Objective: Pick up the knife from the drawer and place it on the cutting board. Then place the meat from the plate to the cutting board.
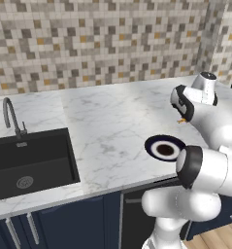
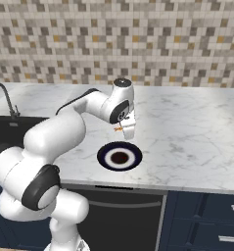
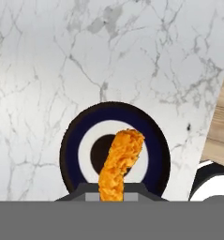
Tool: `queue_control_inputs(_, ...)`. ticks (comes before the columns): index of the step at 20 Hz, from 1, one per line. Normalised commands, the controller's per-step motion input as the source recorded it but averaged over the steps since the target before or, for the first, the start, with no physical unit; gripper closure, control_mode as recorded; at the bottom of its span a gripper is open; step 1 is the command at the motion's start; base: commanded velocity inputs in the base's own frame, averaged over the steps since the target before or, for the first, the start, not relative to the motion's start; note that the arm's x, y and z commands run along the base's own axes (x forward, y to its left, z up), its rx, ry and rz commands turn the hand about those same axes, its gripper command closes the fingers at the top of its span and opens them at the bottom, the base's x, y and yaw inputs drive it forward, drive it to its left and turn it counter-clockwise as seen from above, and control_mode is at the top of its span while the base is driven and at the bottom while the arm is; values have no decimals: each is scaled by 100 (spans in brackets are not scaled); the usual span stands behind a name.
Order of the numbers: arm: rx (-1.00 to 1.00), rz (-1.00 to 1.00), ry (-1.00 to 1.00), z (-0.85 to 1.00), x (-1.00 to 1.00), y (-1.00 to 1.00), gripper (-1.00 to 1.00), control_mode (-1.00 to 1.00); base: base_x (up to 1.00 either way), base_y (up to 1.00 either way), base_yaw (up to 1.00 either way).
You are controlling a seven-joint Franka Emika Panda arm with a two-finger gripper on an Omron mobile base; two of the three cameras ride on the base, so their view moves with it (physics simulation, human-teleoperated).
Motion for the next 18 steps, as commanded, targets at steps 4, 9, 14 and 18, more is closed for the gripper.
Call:
queue_control_inputs(4,0,0,-4,-3,-30,0,100,-100,0,0,0)
queue_control_inputs(9,0,0,-1,-3,-14,2,100,100,-62,22,0)
queue_control_inputs(14,0,0,0,0,0,0,100,100,-64,48,6)
queue_control_inputs(18,0,0,0,0,0,0,100,100,-41,85,14)
